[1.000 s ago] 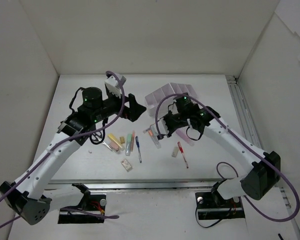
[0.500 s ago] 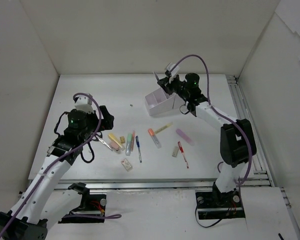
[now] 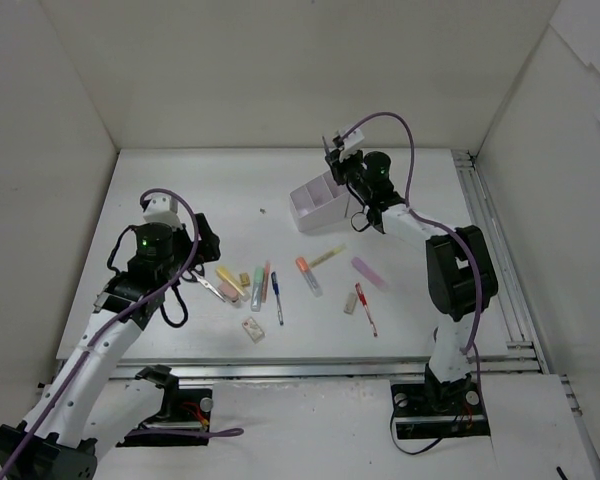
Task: Sort the stationery into containers
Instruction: Place the pen in the storage box.
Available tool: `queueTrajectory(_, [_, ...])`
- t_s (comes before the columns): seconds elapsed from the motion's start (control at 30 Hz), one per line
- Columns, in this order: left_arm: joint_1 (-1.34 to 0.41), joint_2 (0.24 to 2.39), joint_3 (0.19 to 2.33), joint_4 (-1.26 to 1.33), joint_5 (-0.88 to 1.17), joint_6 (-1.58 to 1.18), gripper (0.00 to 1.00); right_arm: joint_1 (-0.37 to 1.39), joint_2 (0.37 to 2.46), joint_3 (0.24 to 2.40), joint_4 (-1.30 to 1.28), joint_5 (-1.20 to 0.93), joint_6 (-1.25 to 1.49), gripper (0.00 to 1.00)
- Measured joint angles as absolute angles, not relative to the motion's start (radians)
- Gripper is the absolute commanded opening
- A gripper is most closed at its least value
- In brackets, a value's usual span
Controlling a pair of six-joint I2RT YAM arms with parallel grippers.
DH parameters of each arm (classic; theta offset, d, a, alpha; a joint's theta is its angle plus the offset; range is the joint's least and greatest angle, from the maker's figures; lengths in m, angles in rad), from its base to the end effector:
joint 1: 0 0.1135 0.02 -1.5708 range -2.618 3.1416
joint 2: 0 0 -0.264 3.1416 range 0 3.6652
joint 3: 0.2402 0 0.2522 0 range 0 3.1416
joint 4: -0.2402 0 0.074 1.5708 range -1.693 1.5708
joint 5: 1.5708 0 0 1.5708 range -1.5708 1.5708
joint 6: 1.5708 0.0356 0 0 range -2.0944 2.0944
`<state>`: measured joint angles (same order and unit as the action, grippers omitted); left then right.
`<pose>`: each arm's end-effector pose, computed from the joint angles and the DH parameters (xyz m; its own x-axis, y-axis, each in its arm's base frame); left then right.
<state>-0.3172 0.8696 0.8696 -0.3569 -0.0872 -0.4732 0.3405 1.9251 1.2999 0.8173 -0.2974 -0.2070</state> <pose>0.1883 -0.0586 0.3370 -0.4017 -0.3459 -0.8479 0.0563 0.9148 -0.3999 0.4220 0.1606 0.2870 0.2975 -0.1031 -0.9492 -0.5408 0.8011 -0.2565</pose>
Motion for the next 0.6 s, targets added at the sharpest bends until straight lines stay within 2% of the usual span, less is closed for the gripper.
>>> queueTrajectory(0.13, [-0.316,0.872,0.867,-0.366,-0.086,-0.476,0.99,0.332,1.928,1.283,0.828,-0.287,-0.201,0.04])
queueTrajectory(0.27, [-0.316,0.873,0.863,-0.371,-0.083,-0.481,1.0,0.319,1.928,1.242,0.845,-0.285,-0.183,0.11])
queueTrajectory(0.43, [-0.316,0.868,0.839,-0.373,-0.083,-0.484,0.99,0.311,1.928,1.171,0.849,-0.286,-0.178,0.12])
queueTrajectory(0.5, [-0.316,0.868,0.838,-0.379,-0.082,-0.484,1.0,0.311,1.928,1.154,0.849,-0.288,-0.173,0.24])
queueTrajectory(0.6, [-0.316,0.867,0.838,-0.38,-0.08,-0.485,0.99,0.311,1.928,1.141,0.849,-0.294,-0.165,0.34])
